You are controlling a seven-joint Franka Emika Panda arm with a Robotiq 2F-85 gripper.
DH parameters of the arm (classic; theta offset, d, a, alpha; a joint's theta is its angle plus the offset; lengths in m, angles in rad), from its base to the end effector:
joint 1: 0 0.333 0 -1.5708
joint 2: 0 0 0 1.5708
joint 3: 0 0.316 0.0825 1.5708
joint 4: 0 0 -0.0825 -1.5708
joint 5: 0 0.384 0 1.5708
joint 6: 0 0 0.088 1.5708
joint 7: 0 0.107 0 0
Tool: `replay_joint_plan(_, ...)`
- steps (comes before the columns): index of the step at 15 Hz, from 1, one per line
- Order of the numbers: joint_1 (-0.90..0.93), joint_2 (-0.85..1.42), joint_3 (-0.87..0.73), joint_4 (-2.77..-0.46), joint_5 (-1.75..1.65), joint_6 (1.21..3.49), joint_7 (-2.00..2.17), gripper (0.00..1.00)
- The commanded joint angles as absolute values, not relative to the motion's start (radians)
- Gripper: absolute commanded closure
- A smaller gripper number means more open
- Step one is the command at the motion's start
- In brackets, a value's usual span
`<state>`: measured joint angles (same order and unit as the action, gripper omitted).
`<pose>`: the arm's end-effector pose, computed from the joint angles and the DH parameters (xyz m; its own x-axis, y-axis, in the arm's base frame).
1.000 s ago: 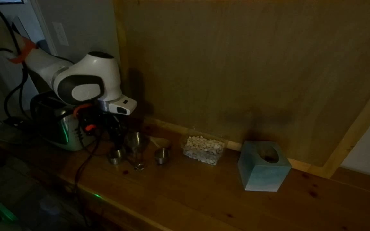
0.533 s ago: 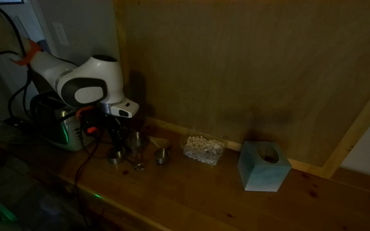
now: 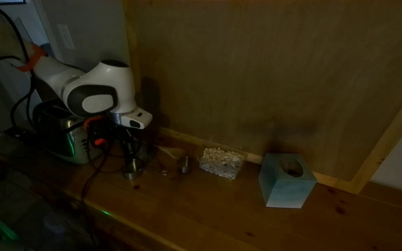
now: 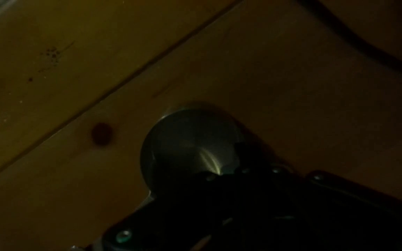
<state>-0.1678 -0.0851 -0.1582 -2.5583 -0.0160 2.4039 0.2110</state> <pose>0.4155 -0.1397 0.2913 0.8637 -0.4993 -0.0694 -0.4998 -0.8661 0.0113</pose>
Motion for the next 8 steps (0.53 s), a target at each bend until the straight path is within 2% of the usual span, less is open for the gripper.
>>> replay_joint_plan(1, -0.180, -0.078, -0.157, -2.541, -0.051, 2.382, 0.244, 0.99)
replay_joint_plan(8, -0.195, -0.112, -0.161, -2.544, -0.128, 2.325, 0.256, 0.99)
